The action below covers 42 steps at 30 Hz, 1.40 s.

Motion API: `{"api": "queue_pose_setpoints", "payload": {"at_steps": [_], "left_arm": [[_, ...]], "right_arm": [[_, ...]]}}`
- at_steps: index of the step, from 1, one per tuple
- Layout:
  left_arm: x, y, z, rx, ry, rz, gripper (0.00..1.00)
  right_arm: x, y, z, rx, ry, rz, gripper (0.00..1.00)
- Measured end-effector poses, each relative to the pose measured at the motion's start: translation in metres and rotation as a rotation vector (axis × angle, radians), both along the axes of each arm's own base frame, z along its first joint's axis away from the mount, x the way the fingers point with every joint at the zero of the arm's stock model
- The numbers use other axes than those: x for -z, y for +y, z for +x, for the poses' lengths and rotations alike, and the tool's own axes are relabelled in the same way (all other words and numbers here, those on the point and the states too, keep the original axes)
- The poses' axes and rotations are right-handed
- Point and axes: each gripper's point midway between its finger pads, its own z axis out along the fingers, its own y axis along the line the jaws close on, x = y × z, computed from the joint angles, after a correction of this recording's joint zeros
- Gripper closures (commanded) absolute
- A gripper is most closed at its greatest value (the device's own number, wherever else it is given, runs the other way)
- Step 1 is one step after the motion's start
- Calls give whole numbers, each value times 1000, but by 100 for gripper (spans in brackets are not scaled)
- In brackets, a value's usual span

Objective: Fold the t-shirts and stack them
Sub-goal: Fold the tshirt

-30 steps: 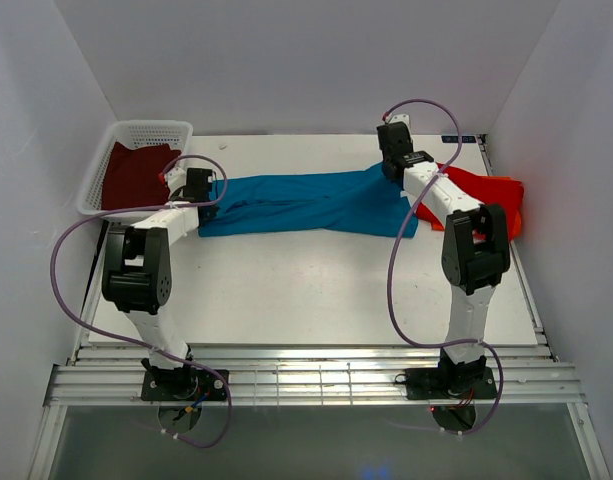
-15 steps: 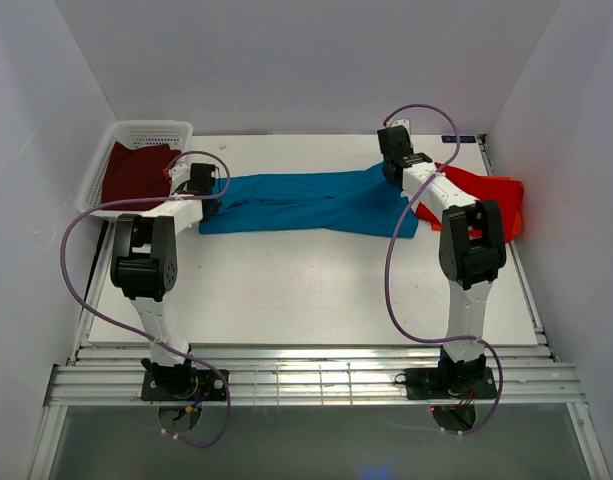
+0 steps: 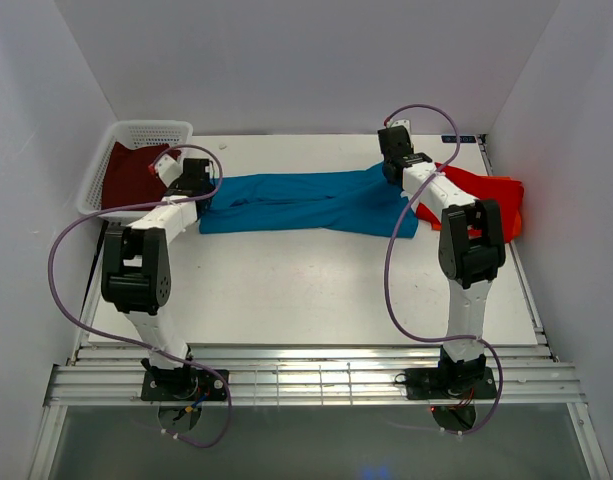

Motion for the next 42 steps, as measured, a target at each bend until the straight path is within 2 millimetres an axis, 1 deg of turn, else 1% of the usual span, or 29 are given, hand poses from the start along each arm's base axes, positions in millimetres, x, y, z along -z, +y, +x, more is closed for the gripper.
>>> {"api": "queue_pose_setpoints", "payload": {"at_steps": [2, 3, 5, 6, 7, 8, 9, 10, 12, 14, 15, 16, 17, 18, 20, 22, 26, 29, 31, 32, 33, 34, 35, 36, 40, 42], "left_arm": [[-23, -3, 5, 0, -59, 6, 25], [-33, -7, 9, 11, -85, 8, 27], [-53, -29, 21, 63, -136, 11, 31], [-62, -46, 26, 106, -159, 12, 34], [-69, -69, 31, 163, -178, 12, 40], [-75, -95, 35, 227, -196, 10, 43], [-80, -125, 39, 304, -211, 1, 48], [-83, -160, 42, 388, -222, -11, 57], [-86, -227, 48, 542, -253, -31, 65], [-76, -288, 43, 681, -254, -44, 73], [-68, -313, 37, 740, -247, -52, 74], [-56, -333, 29, 792, -229, -59, 76], [-45, -348, 22, 833, -210, -64, 77], [-32, -359, 15, 864, -185, -68, 78], [-13, -368, 7, 900, -143, -73, 80], [-4, -370, 5, 915, -125, -79, 80], [-3, -369, 8, 917, -140, -91, 80], [2, -369, 6, 918, -152, -105, 81], [9, -370, 1, 923, -143, -113, 81], [11, -371, -1, 928, -136, -119, 82], [12, -373, -4, 935, -134, -125, 82], [13, -376, -5, 942, -135, -131, 84], [12, -378, -6, 947, -140, -135, 84], [11, -381, -7, 953, -145, -139, 84], [14, -388, -15, 968, -157, -136, 85], [24, -379, -24, 955, -137, -110, 84]], "right_arm": [[1, -1, 0, 4, 1, -5, 92], [2, -1, 0, 7, 3, -8, 92], [7, -3, 0, 13, 11, -16, 92], [10, -3, 0, 14, 17, -19, 92], [15, -4, 0, 17, 25, -20, 92], [20, -4, 0, 18, 35, -23, 92], [26, -5, 0, 20, 44, -26, 92], [32, -5, 0, 21, 57, -29, 92], [48, -6, 2, 24, 82, -33, 92], [61, -7, 6, 26, 102, -36, 92], [65, -6, 8, 25, 107, -35, 92], [68, -6, 10, 24, 110, -34, 92], [68, -5, 11, 22, 111, -32, 92], [66, -5, 13, 21, 106, -28, 92], [56, -2, 20, 17, 84, -18, 92], [42, 1, 29, 13, 47, -6, 92], [13, 7, 46, 8, -26, 18, 92], [2, 9, 54, 7, -66, 29, 92], [4, 9, 54, 5, -62, 25, 92], [5, 9, 55, 3, -60, 22, 89], [7, 9, 55, 1, -56, 18, 68], [11, 9, 56, 3, -52, 17, 57], [17, 8, 57, 2, -45, 8, 48], [23, 6, 58, 4, -36, -2, 42], [47, 3, 54, 6, 5, -18, 41], [54, 2, 46, -1, 6, -11, 42]]}}
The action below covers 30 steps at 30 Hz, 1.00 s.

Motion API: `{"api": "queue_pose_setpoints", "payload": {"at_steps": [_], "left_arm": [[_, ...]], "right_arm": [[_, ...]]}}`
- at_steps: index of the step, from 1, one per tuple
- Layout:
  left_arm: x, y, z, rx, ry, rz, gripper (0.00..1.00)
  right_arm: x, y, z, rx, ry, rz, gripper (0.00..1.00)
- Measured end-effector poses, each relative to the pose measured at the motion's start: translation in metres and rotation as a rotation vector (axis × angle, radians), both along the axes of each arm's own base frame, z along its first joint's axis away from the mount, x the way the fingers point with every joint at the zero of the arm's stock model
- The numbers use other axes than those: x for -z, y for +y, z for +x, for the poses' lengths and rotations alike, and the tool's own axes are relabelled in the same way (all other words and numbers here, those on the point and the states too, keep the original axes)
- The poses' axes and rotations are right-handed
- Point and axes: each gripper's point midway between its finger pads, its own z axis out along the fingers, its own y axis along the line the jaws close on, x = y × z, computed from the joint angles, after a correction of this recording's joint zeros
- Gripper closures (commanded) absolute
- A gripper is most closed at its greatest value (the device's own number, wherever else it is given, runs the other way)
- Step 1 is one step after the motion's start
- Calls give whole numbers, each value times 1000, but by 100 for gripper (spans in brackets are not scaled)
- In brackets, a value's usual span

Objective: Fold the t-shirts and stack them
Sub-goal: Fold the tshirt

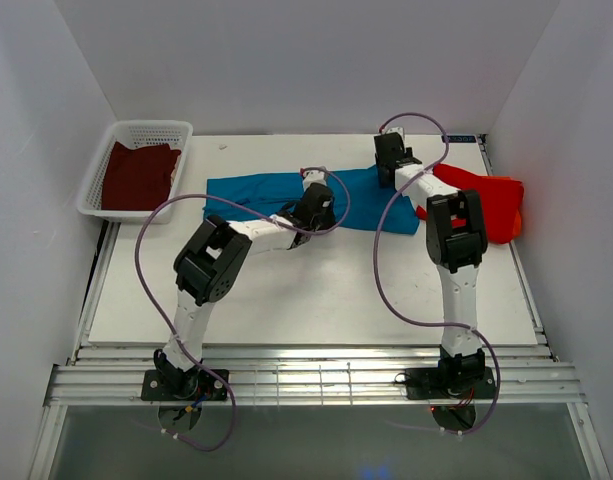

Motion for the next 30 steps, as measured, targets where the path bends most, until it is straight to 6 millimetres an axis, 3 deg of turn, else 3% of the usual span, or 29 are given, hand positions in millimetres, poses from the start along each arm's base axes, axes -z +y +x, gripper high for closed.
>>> {"api": "queue_pose_setpoints", "payload": {"at_steps": [3, 5, 6, 9, 13, 16, 19, 24, 30], "left_arm": [[8, 20, -16, -32, 9, 59, 84], [4, 38, -23, -74, -6, 101, 84], [0, 51, -26, -106, -17, 126, 84], [-29, 90, -30, -226, -82, 182, 90], [-68, 141, -33, -381, -169, 218, 100], [-77, 178, -32, -471, -192, 242, 100], [-64, 216, -27, -545, -170, 285, 100], [-21, 274, -24, -638, -83, 371, 100], [14, 308, -23, -693, -8, 422, 100]], "right_arm": [[11, -2, -28, -25, 45, 15, 49], [6, 0, -41, -41, 49, 39, 56], [1, 2, -45, -48, 40, 54, 73], [-21, 9, -59, -69, 7, 103, 92], [-38, 18, -76, -86, -22, 177, 92], [-25, 22, -90, -92, 13, 205, 92], [-2, 22, -103, -87, 77, 214, 92], [24, 21, -109, -70, 147, 207, 92], [37, 23, -99, -63, 170, 197, 92]]}}
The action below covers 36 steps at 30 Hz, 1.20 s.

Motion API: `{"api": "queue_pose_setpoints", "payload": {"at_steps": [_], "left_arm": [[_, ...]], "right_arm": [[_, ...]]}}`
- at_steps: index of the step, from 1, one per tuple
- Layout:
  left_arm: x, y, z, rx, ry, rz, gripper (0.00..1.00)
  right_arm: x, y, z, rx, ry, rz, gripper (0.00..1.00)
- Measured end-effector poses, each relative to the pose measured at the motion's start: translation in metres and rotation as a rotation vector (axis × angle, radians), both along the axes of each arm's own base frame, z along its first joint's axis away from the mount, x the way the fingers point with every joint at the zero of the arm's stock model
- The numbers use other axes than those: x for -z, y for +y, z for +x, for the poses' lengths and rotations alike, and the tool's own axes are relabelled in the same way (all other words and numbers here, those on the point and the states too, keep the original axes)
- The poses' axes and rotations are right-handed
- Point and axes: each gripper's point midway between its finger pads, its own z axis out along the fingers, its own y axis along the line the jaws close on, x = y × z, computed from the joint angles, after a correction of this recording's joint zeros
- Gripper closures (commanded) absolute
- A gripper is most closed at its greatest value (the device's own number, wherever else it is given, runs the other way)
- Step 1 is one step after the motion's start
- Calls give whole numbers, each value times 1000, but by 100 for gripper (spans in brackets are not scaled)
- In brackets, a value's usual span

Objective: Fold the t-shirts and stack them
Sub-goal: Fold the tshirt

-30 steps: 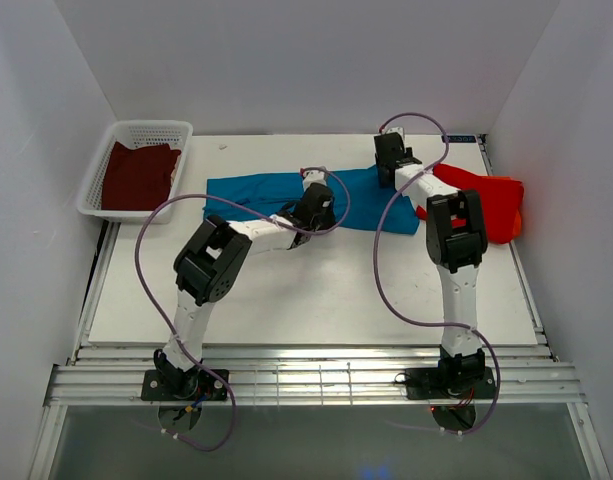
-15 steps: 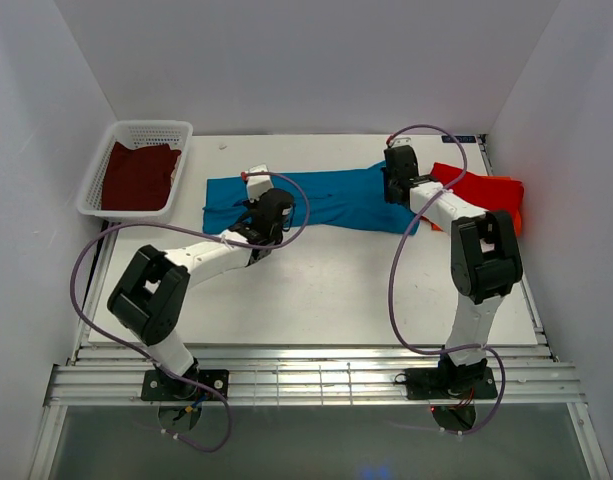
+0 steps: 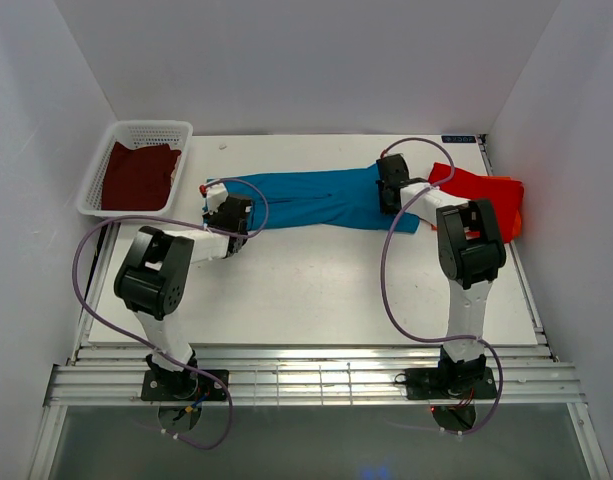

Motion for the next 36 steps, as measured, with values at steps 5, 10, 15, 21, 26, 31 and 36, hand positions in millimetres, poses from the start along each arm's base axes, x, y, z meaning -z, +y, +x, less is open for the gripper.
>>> {"api": "queue_pose_setpoints", "payload": {"at_steps": [5, 10, 15, 21, 26, 31, 36], "left_arm": [[6, 12, 3, -26, 8, -21, 100], [11, 19, 20, -59, 13, -59, 100], [15, 27, 48, -114, 9, -119, 100], [16, 45, 69, -192, -3, -223, 100], [15, 46, 69, -201, -6, -253, 100], [13, 40, 68, -134, 5, -258, 100], [-7, 14, 62, -27, 4, -234, 100]], "right_arm": [[0, 1, 7, 2, -6, -3, 92], [0, 1, 7, 2, -4, -7, 92], [1, -1, 7, 5, 14, -12, 92], [2, -10, 9, 23, 32, -8, 92], [2, -20, 12, 40, 46, 8, 92], [2, -23, 15, 36, 51, 23, 92], [-4, -22, 14, 13, 39, 40, 92]]}}
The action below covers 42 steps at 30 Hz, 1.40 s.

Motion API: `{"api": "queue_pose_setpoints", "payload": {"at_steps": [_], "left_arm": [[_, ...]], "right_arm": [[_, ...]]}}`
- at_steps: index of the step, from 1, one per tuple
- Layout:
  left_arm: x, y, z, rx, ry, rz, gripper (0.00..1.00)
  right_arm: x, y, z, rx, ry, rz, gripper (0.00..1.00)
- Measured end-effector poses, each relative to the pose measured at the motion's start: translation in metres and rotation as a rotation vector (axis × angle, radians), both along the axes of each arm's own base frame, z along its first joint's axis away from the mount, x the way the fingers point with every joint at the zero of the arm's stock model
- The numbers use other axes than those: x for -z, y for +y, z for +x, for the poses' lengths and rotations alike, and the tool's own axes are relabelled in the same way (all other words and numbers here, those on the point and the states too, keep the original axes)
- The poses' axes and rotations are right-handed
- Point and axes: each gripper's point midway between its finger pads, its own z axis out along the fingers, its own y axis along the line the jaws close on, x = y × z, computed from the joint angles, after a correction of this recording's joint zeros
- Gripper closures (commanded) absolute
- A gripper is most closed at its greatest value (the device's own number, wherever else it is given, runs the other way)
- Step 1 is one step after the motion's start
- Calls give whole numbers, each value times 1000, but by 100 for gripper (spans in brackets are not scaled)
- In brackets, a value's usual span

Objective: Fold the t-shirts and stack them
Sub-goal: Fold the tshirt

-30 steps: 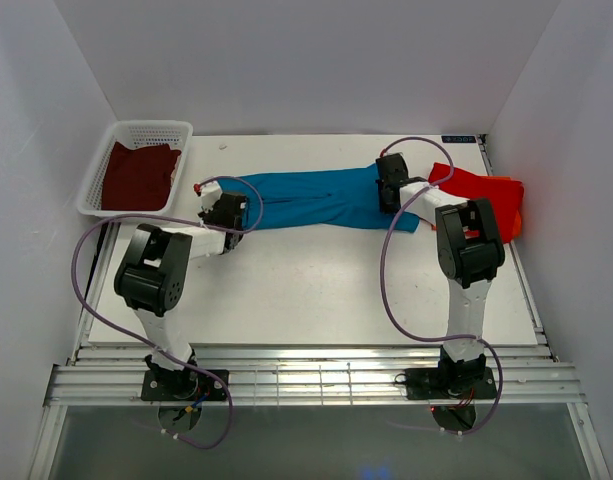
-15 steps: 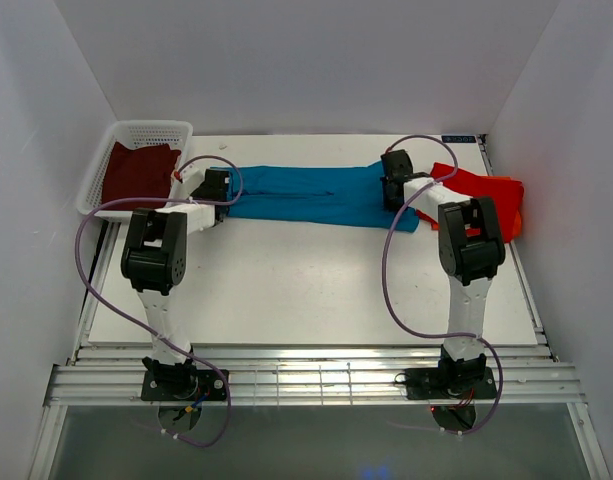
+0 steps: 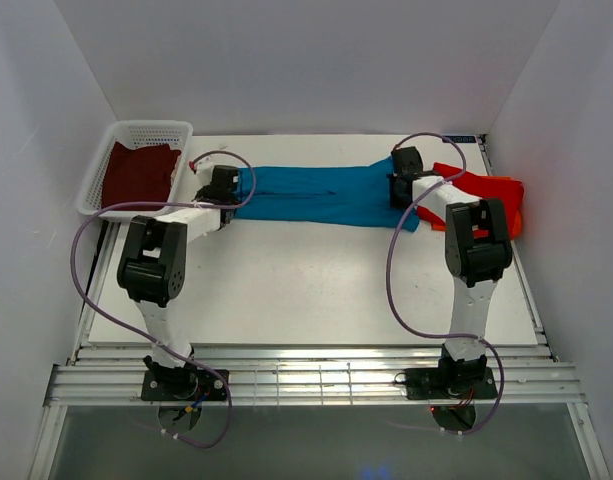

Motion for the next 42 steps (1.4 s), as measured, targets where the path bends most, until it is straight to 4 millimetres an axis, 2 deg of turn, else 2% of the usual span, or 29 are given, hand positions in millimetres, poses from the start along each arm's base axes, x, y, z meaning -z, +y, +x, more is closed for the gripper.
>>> {"api": "queue_pose_setpoints", "payload": {"at_steps": [3, 8, 10, 12, 14, 17, 20, 23, 25, 31, 36, 42], "left_arm": [[-35, -45, 8, 107, -68, 22, 100], [-112, -156, 18, 323, -254, -8, 100], [-128, -184, 18, 379, -288, -28, 100], [-133, -198, 22, 405, -295, -39, 100], [-124, -200, 30, 406, -279, -32, 100], [-82, -193, 35, 398, -195, 5, 100], [-33, -178, 27, 387, -91, 57, 100], [2, -163, 10, 385, -2, 112, 100], [10, -159, 5, 388, 24, 128, 100], [17, -155, -1, 372, 60, 129, 100], [21, -150, -8, 330, 64, 110, 100], [22, -134, -44, 293, 87, 72, 100]], "right_arm": [[-20, 1, -7, -12, -37, 15, 92], [-81, 12, -1, -44, -186, 81, 92], [-96, 19, 2, -65, -224, 108, 92], [-100, 27, 7, -90, -230, 135, 92], [-93, 36, 11, -113, -214, 158, 92], [-68, 48, 13, -146, -159, 187, 92], [-37, 58, 7, -172, -84, 208, 92], [-19, 64, 0, -190, -35, 228, 92], [-13, 66, -6, -195, -14, 234, 92], [4, 66, -22, -180, 38, 247, 92], [5, 63, -33, -163, 38, 256, 92], [6, 64, -59, -152, 48, 269, 92]]}}
